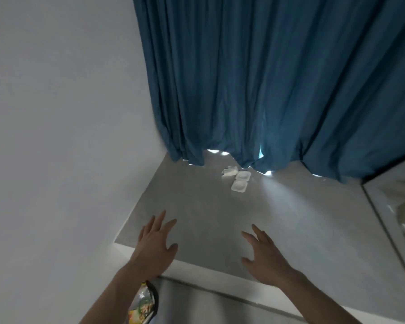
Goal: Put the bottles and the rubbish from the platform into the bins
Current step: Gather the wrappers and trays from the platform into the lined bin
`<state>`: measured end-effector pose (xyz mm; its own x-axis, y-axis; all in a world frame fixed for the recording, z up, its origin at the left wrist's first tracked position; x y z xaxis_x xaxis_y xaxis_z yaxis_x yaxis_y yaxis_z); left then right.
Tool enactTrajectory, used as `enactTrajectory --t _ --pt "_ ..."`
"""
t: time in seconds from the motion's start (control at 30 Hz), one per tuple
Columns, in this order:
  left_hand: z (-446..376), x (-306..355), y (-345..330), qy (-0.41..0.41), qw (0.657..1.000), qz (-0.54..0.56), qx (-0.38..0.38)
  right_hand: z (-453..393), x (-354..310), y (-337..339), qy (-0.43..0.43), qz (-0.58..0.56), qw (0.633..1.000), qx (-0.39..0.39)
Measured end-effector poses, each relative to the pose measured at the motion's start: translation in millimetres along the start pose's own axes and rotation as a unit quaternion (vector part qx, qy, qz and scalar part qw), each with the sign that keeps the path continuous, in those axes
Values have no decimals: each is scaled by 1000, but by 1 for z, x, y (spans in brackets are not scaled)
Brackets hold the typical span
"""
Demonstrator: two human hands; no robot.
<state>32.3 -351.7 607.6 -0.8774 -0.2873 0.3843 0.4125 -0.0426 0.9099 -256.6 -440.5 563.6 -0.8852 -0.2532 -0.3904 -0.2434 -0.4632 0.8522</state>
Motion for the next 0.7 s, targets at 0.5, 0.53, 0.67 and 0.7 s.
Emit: enactTrajectory --t 0.5,0.53,0.67,0.7 --pt "-25 139 -76 31 999 15 -14 3 177 86 -5 8 1000 -25" --pt "-30 140 -77 34 999 11 -15 -1 182 89 -5 6 1000 -24" --pt "-54 141 -76 42 999 -5 -18 -21 195 95 -5 -2 1000 -24" --pt "-62 143 -75 42 999 -9 -21 -28 197 97 -5 -3 1000 -24"
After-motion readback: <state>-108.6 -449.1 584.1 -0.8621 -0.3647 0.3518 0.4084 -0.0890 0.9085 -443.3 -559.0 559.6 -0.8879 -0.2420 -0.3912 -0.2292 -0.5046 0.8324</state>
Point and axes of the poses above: each hand's wrist, its own z-axis away from the middle knuckle, its own y-axis out of the back of the hand, x = y × z, the point moved 7 cm from there along -z, towards the middle knuckle, and after that the axes turned 3 degrees about x, right-handed, at the moved point
